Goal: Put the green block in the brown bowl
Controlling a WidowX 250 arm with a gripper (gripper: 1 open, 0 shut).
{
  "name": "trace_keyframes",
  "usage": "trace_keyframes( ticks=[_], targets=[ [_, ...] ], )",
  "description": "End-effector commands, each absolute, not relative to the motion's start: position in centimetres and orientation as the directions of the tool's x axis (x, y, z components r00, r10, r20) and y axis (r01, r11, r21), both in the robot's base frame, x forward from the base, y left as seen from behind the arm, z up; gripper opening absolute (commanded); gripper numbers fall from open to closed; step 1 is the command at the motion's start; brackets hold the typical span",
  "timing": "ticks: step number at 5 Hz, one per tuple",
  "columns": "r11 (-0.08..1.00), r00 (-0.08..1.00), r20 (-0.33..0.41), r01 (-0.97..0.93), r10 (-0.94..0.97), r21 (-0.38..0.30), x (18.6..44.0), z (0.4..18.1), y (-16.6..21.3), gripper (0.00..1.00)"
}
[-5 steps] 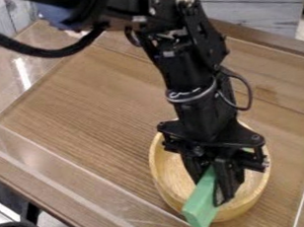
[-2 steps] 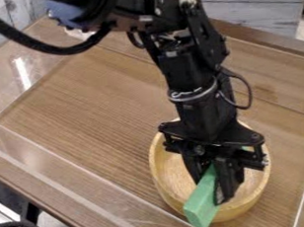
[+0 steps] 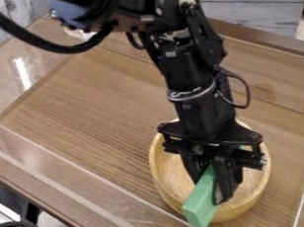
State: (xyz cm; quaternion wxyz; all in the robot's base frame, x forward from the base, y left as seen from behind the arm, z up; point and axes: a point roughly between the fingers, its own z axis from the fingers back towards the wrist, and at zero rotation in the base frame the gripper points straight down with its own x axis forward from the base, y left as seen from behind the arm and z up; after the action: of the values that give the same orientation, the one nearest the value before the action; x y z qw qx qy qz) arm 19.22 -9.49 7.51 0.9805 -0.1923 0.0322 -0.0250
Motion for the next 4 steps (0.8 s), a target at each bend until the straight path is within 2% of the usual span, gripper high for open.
trace_keyframes(
  ticks=[1, 4],
  targets=[
    [0.918, 0.998, -0.001, 0.055, -0.06, -0.393, 20.74, 8.7, -9.63, 0.0],
    [0.914, 0.998, -0.023, 0.048, -0.063, -0.402, 20.85, 8.58, -9.56, 0.0]
  ],
)
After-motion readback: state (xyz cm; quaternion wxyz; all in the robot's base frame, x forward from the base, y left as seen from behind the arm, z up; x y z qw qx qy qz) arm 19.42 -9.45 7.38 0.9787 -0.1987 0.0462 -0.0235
